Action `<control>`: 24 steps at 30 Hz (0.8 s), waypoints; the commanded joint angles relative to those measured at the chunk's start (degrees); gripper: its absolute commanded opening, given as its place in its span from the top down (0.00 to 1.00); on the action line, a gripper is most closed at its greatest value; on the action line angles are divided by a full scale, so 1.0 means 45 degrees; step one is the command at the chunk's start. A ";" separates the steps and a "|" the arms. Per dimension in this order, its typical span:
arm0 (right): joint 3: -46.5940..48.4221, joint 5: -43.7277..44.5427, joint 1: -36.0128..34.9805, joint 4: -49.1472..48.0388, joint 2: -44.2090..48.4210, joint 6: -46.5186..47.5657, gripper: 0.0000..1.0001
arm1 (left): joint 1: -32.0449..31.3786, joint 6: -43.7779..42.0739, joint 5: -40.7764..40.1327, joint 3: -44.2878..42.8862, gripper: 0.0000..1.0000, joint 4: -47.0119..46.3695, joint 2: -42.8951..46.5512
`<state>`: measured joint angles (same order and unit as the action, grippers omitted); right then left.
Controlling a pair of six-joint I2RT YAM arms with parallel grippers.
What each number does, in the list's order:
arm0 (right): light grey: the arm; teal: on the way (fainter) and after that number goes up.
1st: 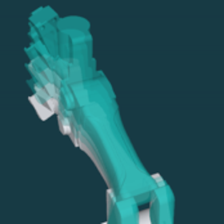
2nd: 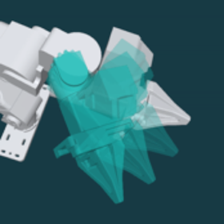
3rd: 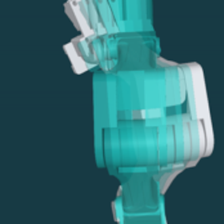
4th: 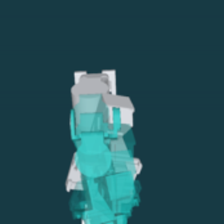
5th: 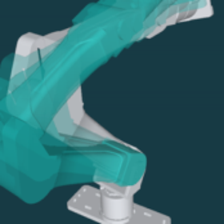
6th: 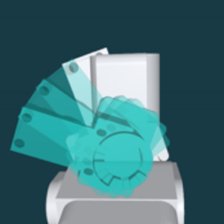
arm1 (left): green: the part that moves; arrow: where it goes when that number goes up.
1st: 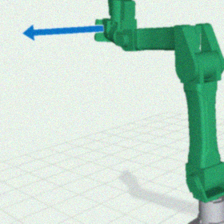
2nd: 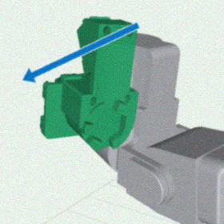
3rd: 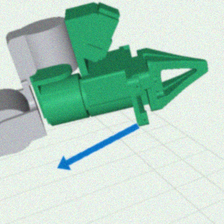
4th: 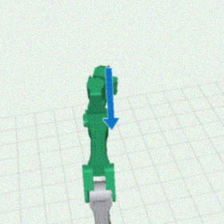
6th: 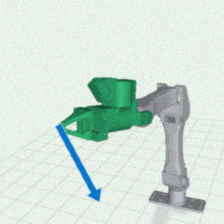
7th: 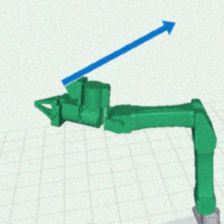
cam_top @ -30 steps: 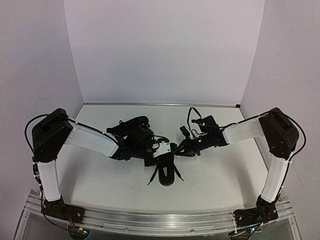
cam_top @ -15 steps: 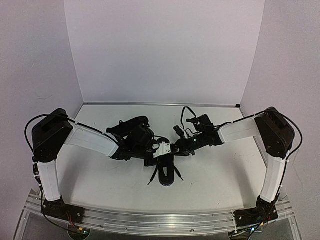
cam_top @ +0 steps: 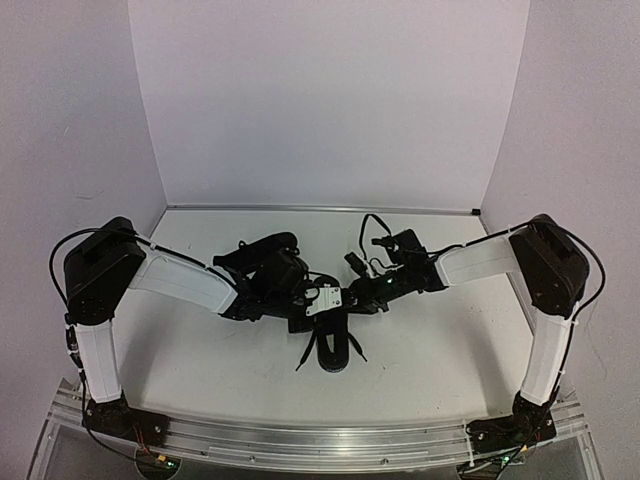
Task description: Tie the shoes
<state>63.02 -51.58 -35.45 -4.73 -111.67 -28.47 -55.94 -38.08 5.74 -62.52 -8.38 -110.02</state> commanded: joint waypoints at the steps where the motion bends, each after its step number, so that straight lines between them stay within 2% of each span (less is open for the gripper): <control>1: 0.0490 -0.0227 -0.0145 -0.0183 -0.0373 0.0105 0.84 | -0.0081 -0.0192 -0.0071 -0.0284 1.00 0.0489 -0.0114; 15: 0.0706 -0.0061 -0.0285 -0.0200 -0.0692 -0.0049 0.82 | -0.0188 -0.0332 -0.0063 -0.0335 1.00 0.0473 -0.0123; 18: 0.0773 -0.0076 -0.0288 -0.0181 -0.0700 -0.0049 0.85 | -0.0204 -0.0366 -0.0098 -0.0348 1.00 0.0485 -0.0134; 23: 0.0728 0.0000 -0.0287 -0.0183 -0.0612 -0.0030 1.00 | -0.0215 -0.0348 -0.0157 -0.0367 1.00 0.0458 -0.0123; 24: 0.0680 0.0043 -0.0287 -0.0183 -0.0554 -0.0015 1.00 | -0.0220 -0.0348 -0.0190 -0.0352 1.00 0.0460 -0.0098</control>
<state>64.77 -52.13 -36.40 -4.73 -114.28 -28.79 -56.27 -39.07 4.71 -62.54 -7.42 -110.02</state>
